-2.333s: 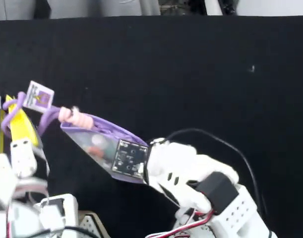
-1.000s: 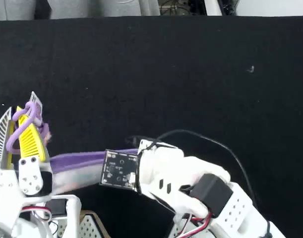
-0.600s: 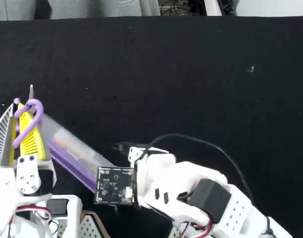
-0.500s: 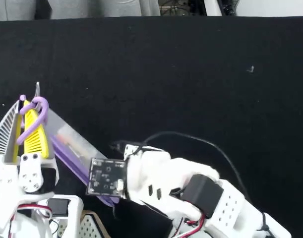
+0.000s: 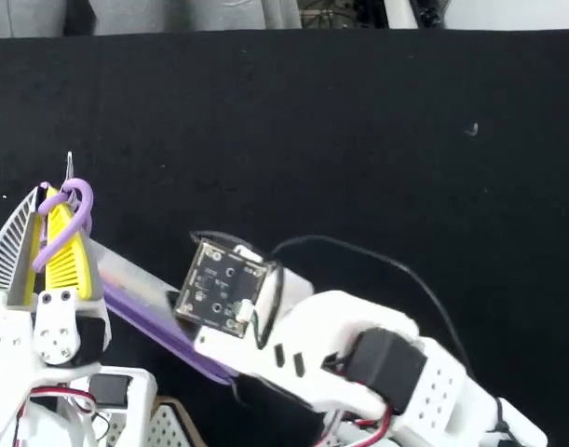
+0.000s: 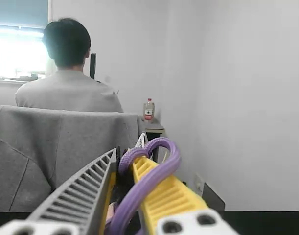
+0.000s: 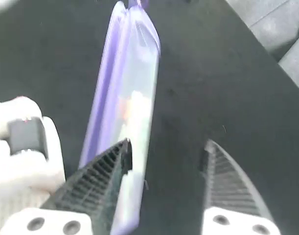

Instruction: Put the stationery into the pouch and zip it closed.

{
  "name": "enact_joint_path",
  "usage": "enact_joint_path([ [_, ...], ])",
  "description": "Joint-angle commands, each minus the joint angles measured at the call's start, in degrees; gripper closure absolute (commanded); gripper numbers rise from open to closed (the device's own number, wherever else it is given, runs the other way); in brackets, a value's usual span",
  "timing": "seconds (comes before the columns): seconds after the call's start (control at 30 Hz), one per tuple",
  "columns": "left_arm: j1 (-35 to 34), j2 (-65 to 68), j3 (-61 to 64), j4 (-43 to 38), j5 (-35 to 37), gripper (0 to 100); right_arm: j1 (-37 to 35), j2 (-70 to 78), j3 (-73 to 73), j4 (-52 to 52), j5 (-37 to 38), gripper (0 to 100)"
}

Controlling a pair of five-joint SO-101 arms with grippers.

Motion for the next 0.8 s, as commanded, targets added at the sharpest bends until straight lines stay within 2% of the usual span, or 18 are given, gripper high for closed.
enact_joint_path([
  [0.0,-0.04,1.14,-0.66,-1.49,3.43,97,-2.46,0.40,2.15,-6.07,-0.97,72.0],
  [0.13,-0.04,1.32,-0.66,-2.02,7.74,97,-3.34,0.40,4.26,-8.53,-0.97,72.0],
  [0.4,0.40,7.03,-2.68,-8.88,13.45,97,-3.52,-0.04,5.14,-8.79,-1.23,72.2],
  [0.57,0.40,15.47,-8.75,-8.79,16.00,97,-7.21,0.31,7.34,-15.91,-1.32,72.3],
  [0.77,0.40,18.46,-11.21,-8.79,16.00,97,-7.38,0.75,11.91,-26.81,-1.32,72.3],
])
